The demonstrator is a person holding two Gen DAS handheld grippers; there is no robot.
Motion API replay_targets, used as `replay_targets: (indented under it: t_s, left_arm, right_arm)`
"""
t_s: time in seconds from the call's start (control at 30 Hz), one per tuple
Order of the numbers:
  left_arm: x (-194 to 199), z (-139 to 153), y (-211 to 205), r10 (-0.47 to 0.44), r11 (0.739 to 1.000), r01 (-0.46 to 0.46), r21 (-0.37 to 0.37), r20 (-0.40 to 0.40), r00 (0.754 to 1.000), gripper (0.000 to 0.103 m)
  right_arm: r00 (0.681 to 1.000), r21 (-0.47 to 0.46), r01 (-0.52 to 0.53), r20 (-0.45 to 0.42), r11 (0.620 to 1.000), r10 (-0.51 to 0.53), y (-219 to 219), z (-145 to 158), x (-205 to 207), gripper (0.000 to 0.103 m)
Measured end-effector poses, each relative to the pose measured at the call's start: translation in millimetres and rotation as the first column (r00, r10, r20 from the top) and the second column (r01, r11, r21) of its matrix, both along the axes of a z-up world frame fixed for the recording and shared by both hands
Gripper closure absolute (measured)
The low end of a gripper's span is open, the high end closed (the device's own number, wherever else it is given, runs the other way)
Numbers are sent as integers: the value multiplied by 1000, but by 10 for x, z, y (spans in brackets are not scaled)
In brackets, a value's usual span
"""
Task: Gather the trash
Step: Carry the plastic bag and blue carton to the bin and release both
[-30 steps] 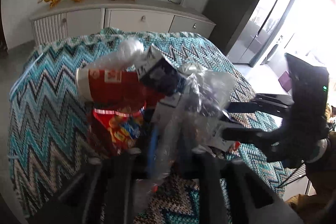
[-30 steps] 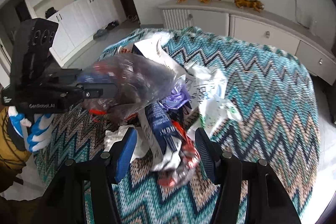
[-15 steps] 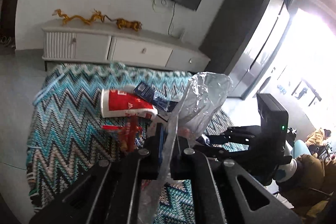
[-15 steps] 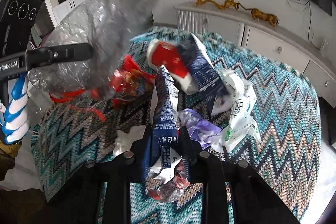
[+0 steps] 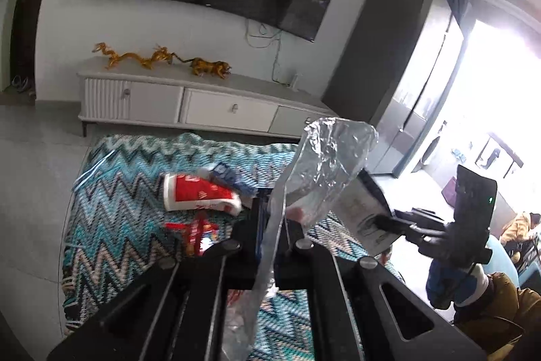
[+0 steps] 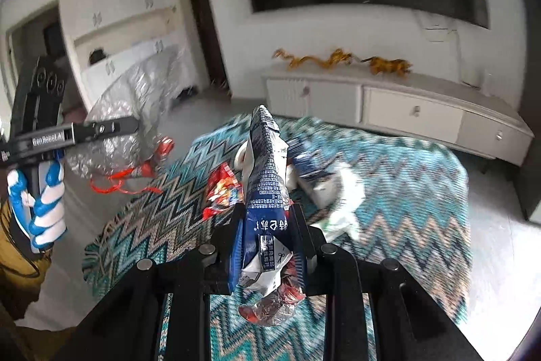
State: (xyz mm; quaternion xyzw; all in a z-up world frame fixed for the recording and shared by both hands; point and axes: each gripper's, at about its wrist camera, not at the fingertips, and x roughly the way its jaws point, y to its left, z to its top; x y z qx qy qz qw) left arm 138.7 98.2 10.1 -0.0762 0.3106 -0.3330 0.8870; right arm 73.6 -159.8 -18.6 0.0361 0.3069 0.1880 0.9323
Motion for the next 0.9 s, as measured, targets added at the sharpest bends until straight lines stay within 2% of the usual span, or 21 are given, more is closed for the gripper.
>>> replay_targets:
  t_s: [0.17, 0.33, 0.5, 0.63, 0.77, 0.9]
  left_arm:
    - [-98, 121, -520, -98, 995, 98, 6, 7, 995, 99]
    - [-245, 150, -1380, -244, 969, 243, 46, 9, 970, 99]
    - [-522, 26, -2492, -421, 902, 423, 88, -42, 906, 99]
    - [-810, -211, -3410, -540, 828, 551, 107, -114, 834, 99]
    - [-1056, -560, -4131, -599, 767, 628, 133, -202, 775, 99]
    - [-1210, -953, -4702, -603, 727, 659, 191, -281, 746, 99]
  right_arm:
    - [990, 62, 135, 32, 989, -137, -632, 88, -384, 79]
    - [948, 88, 310, 40, 947, -315, -1384, 62, -905, 79]
    - [868, 126, 494, -13, 860, -497, -2213, -200, -1487, 79]
    - [797, 158, 604, -101, 781, -596, -2775, -575, -1860, 79]
    - [732, 233, 681, -223, 694, -643, -3261, -1066, -2144, 79]
    - [688, 264, 725, -309, 636, -657, -3531, -1438, -2281, 79]
